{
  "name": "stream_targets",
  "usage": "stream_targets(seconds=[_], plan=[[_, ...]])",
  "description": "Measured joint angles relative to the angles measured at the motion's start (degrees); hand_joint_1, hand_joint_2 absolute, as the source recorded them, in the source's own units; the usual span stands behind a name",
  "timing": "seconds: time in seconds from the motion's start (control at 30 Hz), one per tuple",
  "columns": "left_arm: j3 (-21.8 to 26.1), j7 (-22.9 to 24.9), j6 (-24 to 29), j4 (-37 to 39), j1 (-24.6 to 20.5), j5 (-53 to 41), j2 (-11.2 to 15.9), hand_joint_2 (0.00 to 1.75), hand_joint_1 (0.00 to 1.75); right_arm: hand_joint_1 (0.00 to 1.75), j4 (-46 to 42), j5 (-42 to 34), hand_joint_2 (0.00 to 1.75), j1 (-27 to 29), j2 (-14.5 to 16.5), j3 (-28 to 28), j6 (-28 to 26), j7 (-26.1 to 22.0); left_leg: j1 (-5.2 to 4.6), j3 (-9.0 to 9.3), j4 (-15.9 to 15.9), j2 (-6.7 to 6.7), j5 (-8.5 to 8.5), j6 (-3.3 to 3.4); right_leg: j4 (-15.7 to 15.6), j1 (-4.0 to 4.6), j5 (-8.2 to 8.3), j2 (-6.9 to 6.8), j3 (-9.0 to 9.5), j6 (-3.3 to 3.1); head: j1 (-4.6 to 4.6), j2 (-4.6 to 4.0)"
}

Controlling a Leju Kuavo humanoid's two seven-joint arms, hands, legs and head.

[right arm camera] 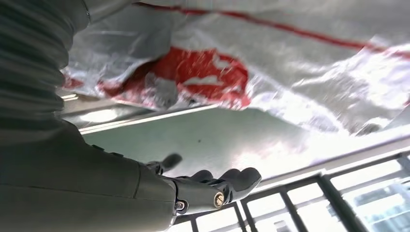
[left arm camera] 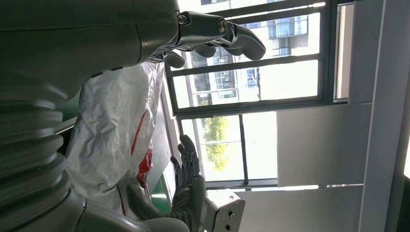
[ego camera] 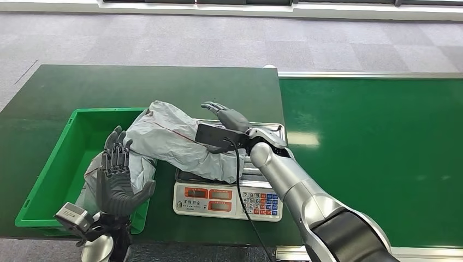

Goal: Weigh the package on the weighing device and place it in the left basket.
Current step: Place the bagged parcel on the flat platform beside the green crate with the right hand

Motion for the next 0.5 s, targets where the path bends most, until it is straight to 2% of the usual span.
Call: stream_targets(seconds=[0.17, 0.3, 0.4, 0.5], plan=[[0.0, 0.1, 1.6, 0.0, -0.3, -3.7, 0.1, 1.75, 0.0, 0.0, 0.3, -0.8, 1.75, 0.2, -0.5, 0.2, 3.2, -2.5, 0.0, 0.01, 0.0, 0.01, 0.0, 0.0, 0.0, 0.0, 0.01, 0.0, -0.02, 0.0, 0.0, 0.0], [-0.8, 2.7, 2.5, 0.5, -2.2, -8.3, 0.5, 1.75, 0.0, 0.0, 0.1, -3.0, 1.75, 0.8, -1.4, 0.3, 1.1, -5.1, -0.01, 0.02, 0.0, 0.01, 0.01, 0.0, 0.0, 0.0, 0.03, 0.01, -0.04, -0.01, 0.0, 0.0], [-2.0, 5.1, 3.0, 3.4, -6.0, -11.1, 1.0, 1.75, 0.0, 0.0, -2.9, -5.7, 1.75, 2.9, -2.2, -0.8, -4.7, -6.7, -0.01, 0.02, 0.0, -0.05, 0.02, -0.01, 0.0, 0.0, 0.04, -0.03, -0.03, 0.0, 0.0, 0.0], [-2.6, 7.0, 4.1, 7.9, -10.6, -14.1, 1.4, 1.75, 0.0, 0.0, -12.7, -7.5, 1.75, 8.3, -3.1, -3.6, -15.9, -8.3, -0.01, 0.01, 0.0, -0.07, 0.02, -0.01, 0.0, 0.0, 0.05, -0.04, -0.02, 0.01, -0.01, 0.0]])
